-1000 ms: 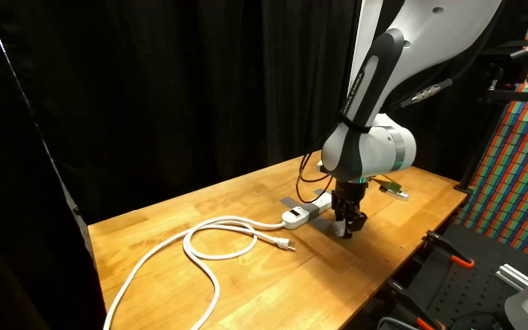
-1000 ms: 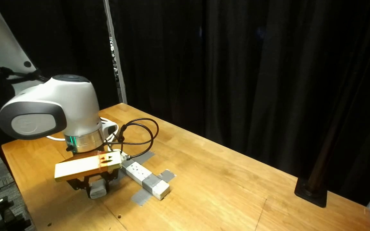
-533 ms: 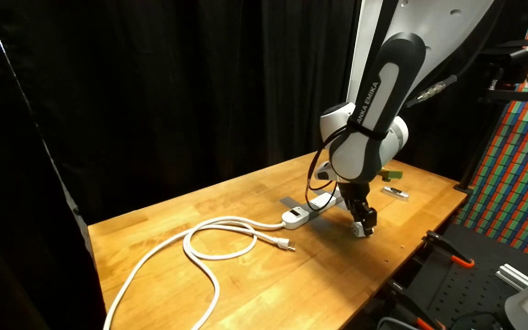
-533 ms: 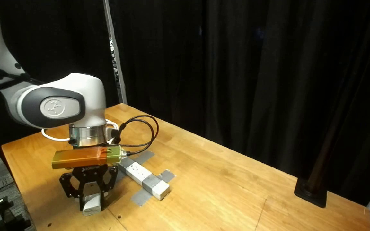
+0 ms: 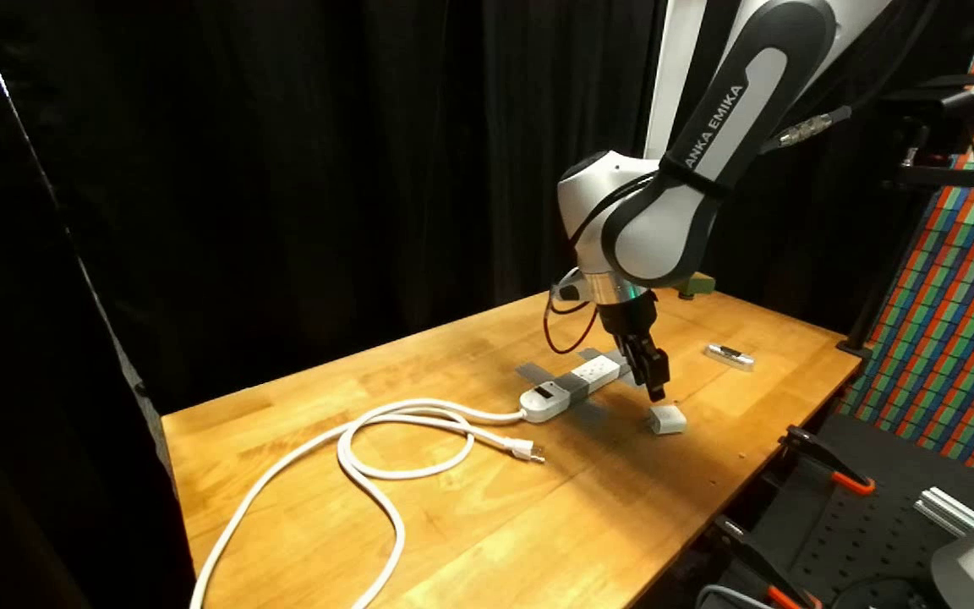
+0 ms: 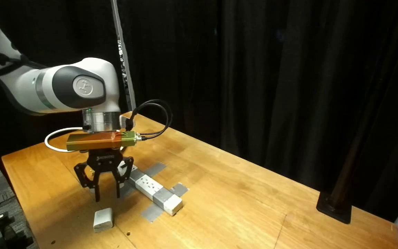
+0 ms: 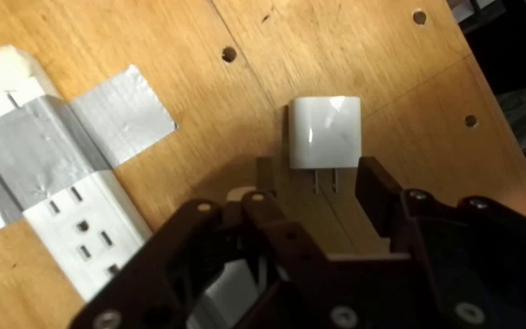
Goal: Plug the charger head into the extension cable
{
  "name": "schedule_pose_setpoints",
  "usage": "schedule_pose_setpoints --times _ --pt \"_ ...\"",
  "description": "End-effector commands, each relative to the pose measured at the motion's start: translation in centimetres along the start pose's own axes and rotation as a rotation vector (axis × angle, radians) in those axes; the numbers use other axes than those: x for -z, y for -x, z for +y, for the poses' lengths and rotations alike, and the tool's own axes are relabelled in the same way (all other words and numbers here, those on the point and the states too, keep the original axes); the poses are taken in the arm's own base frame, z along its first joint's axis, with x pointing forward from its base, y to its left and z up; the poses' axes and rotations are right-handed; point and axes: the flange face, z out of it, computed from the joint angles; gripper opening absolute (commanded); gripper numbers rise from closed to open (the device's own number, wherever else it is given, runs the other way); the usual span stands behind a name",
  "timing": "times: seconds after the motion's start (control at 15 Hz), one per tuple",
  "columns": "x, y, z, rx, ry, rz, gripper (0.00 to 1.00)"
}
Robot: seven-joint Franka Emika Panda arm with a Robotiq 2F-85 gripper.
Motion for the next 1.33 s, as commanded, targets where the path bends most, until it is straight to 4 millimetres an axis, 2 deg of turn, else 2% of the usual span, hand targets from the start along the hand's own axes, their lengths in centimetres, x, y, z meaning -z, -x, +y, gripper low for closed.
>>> schedule_pose_setpoints --times 0.0,0.07,0.13,0.33,0.4,0.8,0.87,0.93,1.0,1.07,1.13,1.27 --pt "1.0 0.6 0.9 0.034 -0.032 0.127 0.26" --pt "0.5 0.9 1.0 0.044 -0.053 0.153 0.76" --pt "0.1 1.1 1.0 0.050 -0.068 0.183 0.77" --pt "-2.2 2.6 0.0 0.047 -0.073 0.255 0.97" --pt "-3.2 3.2 -0.4 0.049 -0.071 0.276 1.00" --pt "-8.0 6.0 -3.6 -0.018 -0.033 0.390 1.00" --pt "-8.5 6.2 -4.0 -0.036 -0.008 0.411 0.75" --pt "-8.9 6.2 -4.4 -0.049 0.016 0.424 0.74" --pt "-9.0 6.2 -4.5 -0.060 0.051 0.449 0.68" --pt "-9.1 6.2 -4.6 -0.071 0.088 0.471 0.59" --pt "-9.3 5.7 -3.6 -0.078 0.110 0.482 0.51" --pt "-9.3 5.8 -3.9 -0.086 0.148 0.492 0.37"
